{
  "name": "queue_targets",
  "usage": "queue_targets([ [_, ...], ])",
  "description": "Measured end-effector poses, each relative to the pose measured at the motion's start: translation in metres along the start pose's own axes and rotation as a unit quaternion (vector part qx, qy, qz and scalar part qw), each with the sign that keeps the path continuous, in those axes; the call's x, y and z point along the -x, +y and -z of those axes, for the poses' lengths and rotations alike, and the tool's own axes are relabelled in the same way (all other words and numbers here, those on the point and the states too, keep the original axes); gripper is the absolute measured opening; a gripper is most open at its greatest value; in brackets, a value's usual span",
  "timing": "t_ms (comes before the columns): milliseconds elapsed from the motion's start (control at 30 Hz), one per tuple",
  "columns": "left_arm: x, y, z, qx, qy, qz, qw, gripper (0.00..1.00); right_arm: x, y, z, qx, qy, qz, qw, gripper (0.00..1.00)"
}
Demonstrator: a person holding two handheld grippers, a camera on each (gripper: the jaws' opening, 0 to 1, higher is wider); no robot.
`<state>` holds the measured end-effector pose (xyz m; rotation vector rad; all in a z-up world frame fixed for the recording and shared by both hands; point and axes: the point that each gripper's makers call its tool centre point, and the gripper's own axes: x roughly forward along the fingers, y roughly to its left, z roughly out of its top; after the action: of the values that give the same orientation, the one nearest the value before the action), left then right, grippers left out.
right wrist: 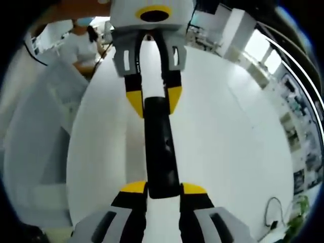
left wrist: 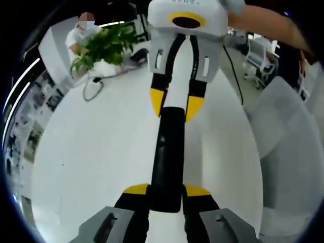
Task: Press the specified remote control buttons in sequence, fully releasing each button before pressing the next.
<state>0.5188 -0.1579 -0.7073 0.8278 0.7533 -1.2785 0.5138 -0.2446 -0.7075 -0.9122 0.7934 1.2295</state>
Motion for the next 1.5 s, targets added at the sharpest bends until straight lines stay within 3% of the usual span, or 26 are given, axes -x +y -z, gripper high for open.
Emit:
queue_targets([
  [667, 0.022, -0.027, -0.006, -0.001, -0.004, -0.009, 0.9999, 0.23, 0.018, 0.027, -0.011, 0.012, -0.018, 0.003, 0.9998, 0.2],
  [1500, 0.022, -0.032, -0.006, 0.011, -0.018, -0.006, 0.9998, 0.23, 0.021, 0.032, -0.008, 0.02, -0.033, 0.0, 0.9992, 0.2],
])
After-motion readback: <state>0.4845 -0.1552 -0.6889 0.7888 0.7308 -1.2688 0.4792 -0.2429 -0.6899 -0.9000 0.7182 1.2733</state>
